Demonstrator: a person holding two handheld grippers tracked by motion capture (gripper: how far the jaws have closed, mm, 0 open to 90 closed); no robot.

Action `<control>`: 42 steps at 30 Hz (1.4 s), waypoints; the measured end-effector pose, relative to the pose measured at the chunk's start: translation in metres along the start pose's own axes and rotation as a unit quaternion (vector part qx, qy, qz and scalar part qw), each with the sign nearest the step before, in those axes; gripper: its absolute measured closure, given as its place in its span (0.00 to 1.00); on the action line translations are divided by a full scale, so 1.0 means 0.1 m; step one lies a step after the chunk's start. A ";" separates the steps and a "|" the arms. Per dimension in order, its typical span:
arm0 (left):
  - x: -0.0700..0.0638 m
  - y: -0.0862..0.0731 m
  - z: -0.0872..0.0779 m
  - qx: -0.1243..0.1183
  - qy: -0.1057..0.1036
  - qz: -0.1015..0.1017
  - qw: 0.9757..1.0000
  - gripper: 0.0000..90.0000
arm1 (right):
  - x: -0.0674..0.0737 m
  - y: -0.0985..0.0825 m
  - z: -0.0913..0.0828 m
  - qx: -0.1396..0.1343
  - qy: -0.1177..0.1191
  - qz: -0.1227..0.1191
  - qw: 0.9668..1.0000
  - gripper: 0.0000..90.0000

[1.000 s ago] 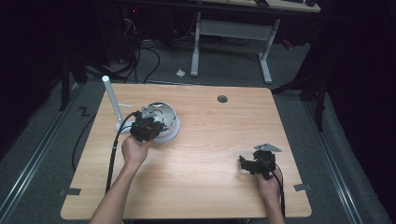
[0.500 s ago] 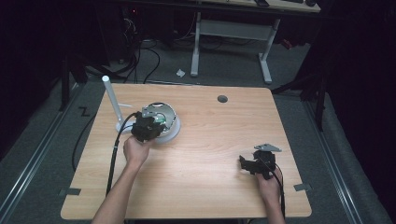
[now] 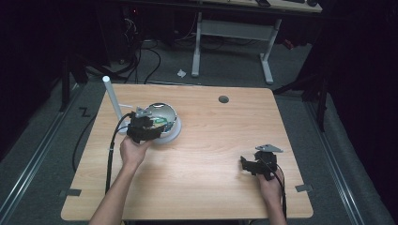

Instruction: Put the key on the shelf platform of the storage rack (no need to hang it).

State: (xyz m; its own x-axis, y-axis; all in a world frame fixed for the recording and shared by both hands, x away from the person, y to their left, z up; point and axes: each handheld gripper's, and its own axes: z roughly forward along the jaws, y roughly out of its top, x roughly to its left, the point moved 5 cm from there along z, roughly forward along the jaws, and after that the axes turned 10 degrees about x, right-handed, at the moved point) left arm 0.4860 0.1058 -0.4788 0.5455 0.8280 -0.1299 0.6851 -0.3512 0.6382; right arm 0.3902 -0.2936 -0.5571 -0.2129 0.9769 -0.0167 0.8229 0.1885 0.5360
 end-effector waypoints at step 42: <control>-0.09 -0.22 -0.64 -0.059 -0.027 -0.016 0.998 0.42 | 0.00 0.00 0.00 0.000 0.000 0.001 1.000 0.17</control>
State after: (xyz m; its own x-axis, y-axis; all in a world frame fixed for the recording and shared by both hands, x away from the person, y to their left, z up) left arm 0.4349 0.1345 -0.4429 0.5515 0.8121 -0.1907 0.6427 -0.2679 0.7178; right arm 0.3901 -0.2935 -0.5571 -0.2118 0.9772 -0.0154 0.8235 0.1869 0.5356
